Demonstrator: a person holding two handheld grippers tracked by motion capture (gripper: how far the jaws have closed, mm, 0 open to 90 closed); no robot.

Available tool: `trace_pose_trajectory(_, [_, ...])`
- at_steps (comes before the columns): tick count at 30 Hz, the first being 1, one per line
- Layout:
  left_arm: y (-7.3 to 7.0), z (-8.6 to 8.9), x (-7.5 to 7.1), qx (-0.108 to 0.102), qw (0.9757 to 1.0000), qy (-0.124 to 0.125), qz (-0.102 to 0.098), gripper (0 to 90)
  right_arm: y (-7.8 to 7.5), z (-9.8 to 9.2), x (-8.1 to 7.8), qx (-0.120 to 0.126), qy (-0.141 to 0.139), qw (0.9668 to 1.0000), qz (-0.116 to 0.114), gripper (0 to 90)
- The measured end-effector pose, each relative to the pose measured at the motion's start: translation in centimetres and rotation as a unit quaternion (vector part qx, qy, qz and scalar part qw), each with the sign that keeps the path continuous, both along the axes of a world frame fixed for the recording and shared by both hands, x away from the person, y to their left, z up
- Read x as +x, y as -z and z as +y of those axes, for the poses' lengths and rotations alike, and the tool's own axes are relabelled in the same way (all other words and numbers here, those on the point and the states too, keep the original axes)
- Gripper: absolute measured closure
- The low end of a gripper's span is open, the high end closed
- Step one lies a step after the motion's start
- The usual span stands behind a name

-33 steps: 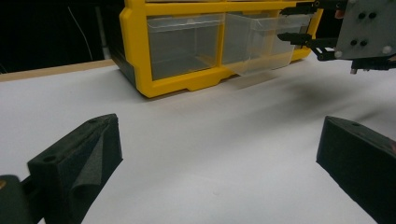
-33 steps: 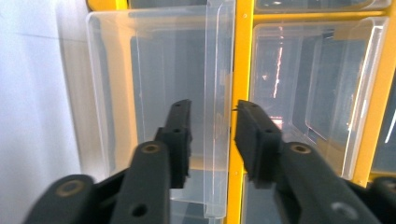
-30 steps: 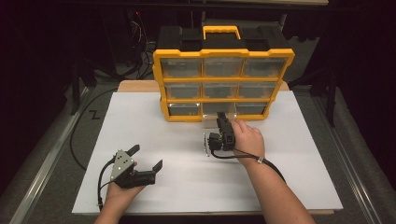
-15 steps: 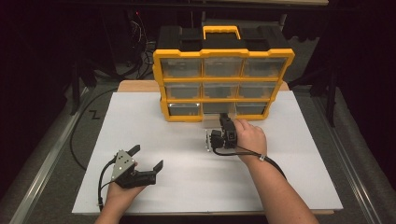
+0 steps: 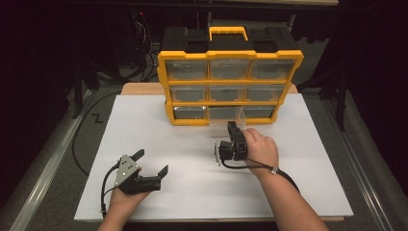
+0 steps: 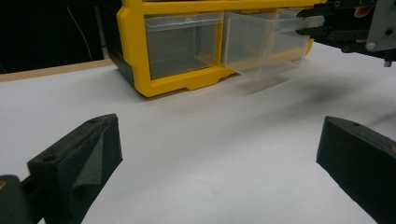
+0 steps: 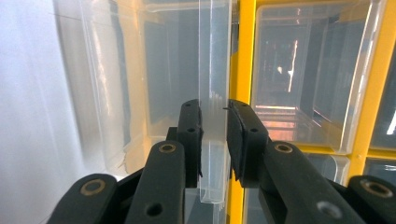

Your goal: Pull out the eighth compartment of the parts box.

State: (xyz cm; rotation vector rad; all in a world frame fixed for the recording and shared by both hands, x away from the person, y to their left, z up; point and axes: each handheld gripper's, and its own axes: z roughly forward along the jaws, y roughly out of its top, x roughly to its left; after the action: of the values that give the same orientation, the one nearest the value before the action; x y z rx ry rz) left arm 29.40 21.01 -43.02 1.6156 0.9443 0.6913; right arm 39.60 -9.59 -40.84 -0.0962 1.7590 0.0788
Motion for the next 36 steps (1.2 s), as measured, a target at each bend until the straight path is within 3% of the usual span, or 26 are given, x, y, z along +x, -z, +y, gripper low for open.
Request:
trace_pose_trajectory(22, [-0.1, 0.0, 0.0, -0.002, 1.0, 0.001, -0.002, 0.9, 0.3, 0.0, -1.9, 0.006, -0.011, 0.9999, -0.004, 78.0])
trace_pose_trajectory(36, [-0.1, -0.1, 0.0, -0.002, 1.0, 0.002, -0.003, 0.9, 0.5, -0.2, -1.9, 0.003, -0.01, 0.9999, -0.007, 77.9])
